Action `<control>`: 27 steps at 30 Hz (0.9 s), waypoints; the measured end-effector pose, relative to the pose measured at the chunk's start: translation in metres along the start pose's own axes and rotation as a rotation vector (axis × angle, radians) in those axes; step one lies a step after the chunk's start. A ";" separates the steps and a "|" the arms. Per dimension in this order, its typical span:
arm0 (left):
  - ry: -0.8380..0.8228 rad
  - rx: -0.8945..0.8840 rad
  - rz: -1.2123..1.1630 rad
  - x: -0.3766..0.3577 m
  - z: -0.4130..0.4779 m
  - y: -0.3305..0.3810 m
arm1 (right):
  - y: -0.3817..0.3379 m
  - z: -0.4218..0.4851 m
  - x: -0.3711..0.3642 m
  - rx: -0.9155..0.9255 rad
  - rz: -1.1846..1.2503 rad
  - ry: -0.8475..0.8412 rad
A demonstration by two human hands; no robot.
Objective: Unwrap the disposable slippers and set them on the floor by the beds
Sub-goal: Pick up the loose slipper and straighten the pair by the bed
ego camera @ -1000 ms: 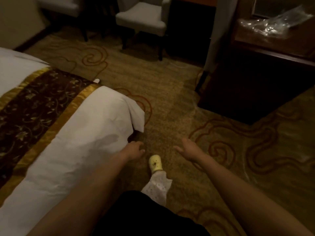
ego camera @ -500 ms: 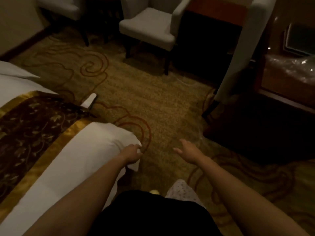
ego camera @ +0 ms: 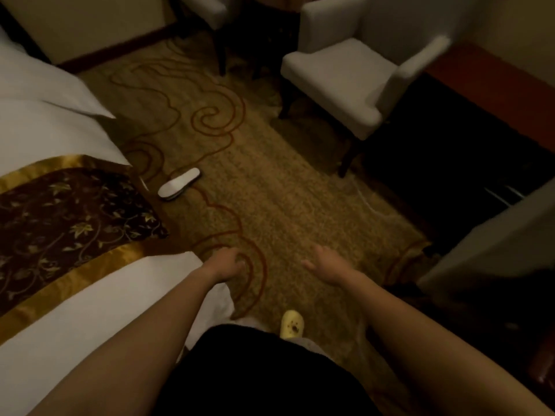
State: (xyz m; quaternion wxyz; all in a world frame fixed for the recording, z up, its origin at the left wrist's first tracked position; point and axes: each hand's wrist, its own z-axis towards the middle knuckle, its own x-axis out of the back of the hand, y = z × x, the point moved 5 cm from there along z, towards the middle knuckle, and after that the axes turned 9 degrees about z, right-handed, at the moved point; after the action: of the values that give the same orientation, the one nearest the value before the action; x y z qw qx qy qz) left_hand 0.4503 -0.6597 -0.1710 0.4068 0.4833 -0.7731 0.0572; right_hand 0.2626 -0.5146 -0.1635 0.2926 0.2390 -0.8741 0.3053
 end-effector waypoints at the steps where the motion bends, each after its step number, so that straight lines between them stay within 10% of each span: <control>1: 0.007 0.019 -0.014 0.008 0.006 0.002 | -0.002 0.012 0.013 0.011 -0.009 -0.003; 27: 0.045 0.351 -0.257 0.314 0.289 -0.085 | -0.233 0.428 0.276 0.262 -0.315 -0.280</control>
State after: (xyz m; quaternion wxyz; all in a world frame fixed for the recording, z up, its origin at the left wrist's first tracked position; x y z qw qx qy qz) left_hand 0.2886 -1.0638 -0.1738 0.3376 0.6399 -0.6740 0.1494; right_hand 0.0480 -1.0321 -0.1653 0.1791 0.4481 -0.8111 0.3306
